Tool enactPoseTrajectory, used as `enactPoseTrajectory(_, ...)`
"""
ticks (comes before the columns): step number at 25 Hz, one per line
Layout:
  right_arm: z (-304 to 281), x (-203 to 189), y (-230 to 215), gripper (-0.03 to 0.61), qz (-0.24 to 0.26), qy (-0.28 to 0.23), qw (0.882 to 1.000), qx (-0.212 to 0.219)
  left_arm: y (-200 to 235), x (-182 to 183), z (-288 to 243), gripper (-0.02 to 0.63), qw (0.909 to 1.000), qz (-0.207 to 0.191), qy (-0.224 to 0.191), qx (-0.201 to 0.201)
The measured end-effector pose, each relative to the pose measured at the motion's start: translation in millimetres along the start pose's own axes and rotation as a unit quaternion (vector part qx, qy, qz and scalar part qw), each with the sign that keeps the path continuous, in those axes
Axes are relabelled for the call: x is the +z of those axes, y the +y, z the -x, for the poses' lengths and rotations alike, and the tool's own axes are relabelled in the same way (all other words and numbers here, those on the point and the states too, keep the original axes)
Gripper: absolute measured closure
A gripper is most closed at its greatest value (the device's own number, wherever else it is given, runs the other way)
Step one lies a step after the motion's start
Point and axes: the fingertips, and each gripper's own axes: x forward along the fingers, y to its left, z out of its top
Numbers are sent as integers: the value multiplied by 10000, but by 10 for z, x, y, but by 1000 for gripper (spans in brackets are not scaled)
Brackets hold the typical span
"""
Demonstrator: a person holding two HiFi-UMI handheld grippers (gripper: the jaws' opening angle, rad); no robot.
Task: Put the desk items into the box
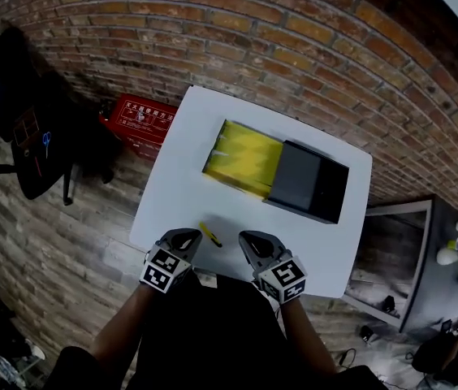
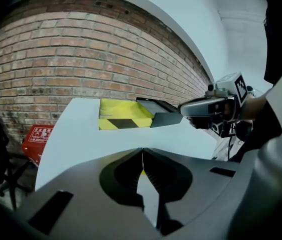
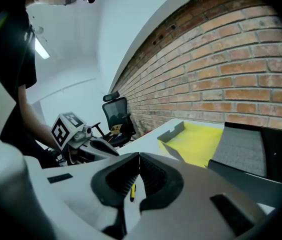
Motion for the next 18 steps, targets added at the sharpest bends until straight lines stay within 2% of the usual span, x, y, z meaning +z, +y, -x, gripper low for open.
enactPoseTrajectory(9,-334,-331,68,555,580,688,9942,586,57,-137,-112,598,9959,723,13,539)
enactPoseTrajectory(13,-497,-470,164,555,864,968,9877,868,94,-154,-34,600,9909,1074,-130,807)
enactPoseTrajectory(18,-654,-647,291,554,1087,1306,9794,1089,155,-232,111,600,9857,1291,-215,1058)
